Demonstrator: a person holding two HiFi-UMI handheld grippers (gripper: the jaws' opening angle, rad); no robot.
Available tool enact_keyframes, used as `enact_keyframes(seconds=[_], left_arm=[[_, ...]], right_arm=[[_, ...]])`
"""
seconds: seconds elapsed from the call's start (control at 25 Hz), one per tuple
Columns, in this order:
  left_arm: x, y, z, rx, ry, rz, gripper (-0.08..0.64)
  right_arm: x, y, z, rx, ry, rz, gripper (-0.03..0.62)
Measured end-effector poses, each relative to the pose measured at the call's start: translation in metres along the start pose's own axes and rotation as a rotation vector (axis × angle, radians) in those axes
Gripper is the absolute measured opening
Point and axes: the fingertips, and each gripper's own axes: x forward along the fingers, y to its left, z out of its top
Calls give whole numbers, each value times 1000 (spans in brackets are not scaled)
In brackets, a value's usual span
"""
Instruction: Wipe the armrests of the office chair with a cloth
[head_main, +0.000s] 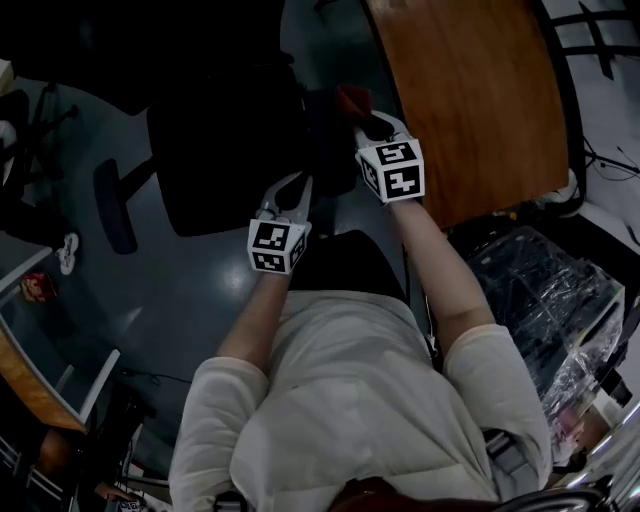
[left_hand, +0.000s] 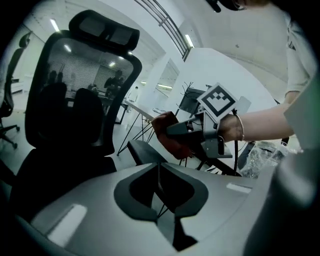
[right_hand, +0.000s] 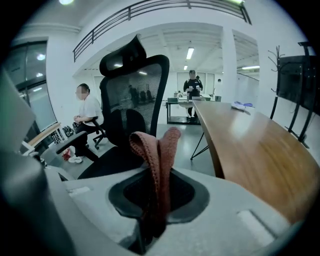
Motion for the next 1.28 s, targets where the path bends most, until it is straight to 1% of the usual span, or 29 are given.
enact_keyframes(seconds=[0.04, 0.12, 0.2, 0.28, 0.48, 0.56, 0.64, 0.72, 0.8, 0.96, 1.12, 1.28], left_arm=[[8, 3, 3, 9, 6, -7, 20], [22, 9, 6, 1, 16, -7, 21], [34, 11, 7, -22, 19, 0, 20], [45, 8, 5, -35, 28, 4, 20], [60, 5, -8, -77, 61, 31, 20], [62, 8, -13, -89, 70, 46, 20], [62, 12, -14, -105, 74, 60, 20], [61, 14, -14, -136, 70, 60, 21], [61, 15, -14, -159, 67, 55, 17], [67, 15, -15, -149, 87, 41, 17], [72, 10, -16, -157, 97, 33, 17], [76, 6, -15, -174, 90, 20, 17]], right_arm=[[8, -4, 8, 6, 2, 1, 46], [25, -7, 22, 4, 1, 10, 46], [42, -7, 31, -34, 5, 28, 46], [61, -2, 38, -116, 20, 63, 46], [108, 30, 47, -347, 83, 219, 46], [119, 43, 49, -403, 97, 283, 46], [127, 55, 46, -403, 125, 350, 46], [131, 61, 39, -375, 159, 399, 46], [133, 57, 34, -349, 170, 396, 46], [138, 38, 32, -328, 180, 345, 46], [132, 23, 29, -301, 193, 310, 46], [123, 6, 21, -263, 189, 235, 46]])
